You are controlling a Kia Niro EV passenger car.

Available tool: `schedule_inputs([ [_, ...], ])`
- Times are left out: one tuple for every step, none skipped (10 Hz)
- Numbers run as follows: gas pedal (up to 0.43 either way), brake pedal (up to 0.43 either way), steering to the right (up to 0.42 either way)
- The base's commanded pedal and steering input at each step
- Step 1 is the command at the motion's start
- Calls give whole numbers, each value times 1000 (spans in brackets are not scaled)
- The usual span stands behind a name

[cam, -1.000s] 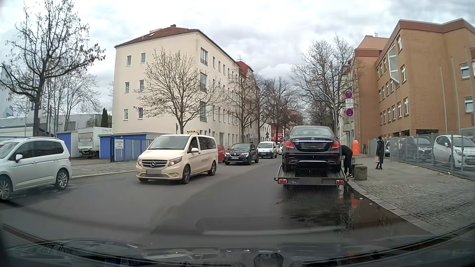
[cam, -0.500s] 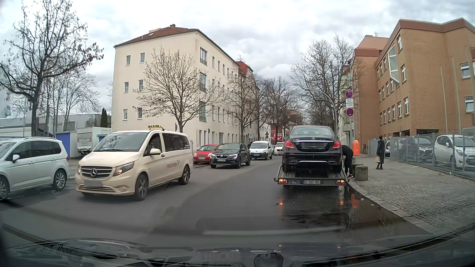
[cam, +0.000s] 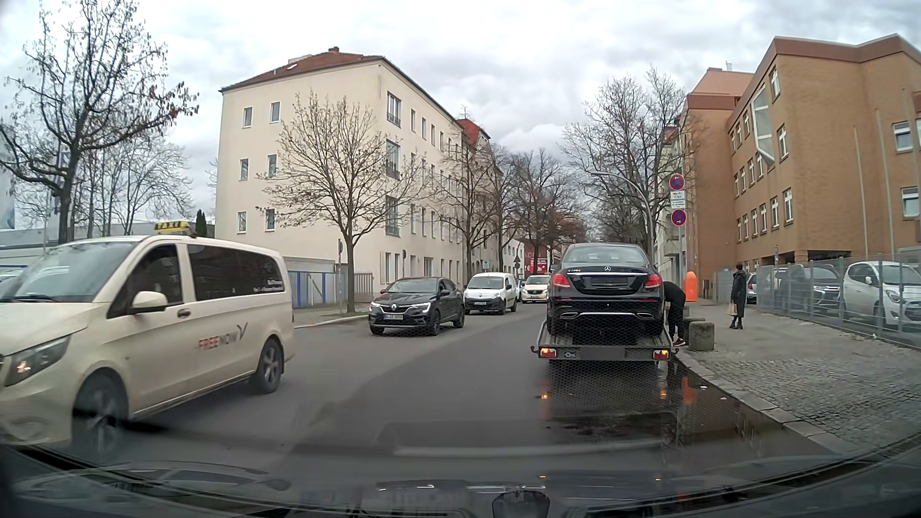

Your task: Follow the waypoints while adhering to traffic rules and regulations

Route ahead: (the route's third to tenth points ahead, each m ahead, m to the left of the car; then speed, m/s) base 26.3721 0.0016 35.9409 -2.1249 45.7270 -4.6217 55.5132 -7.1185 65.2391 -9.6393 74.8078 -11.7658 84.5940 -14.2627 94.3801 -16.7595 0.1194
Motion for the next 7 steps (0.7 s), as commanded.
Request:
schedule_inputs([
  [0,104,52],
  [0,110,51],
  [0,110,50],
  [0,104,50],
  [0,110,49],
  [0,104,48],
  [0,104,46],
])
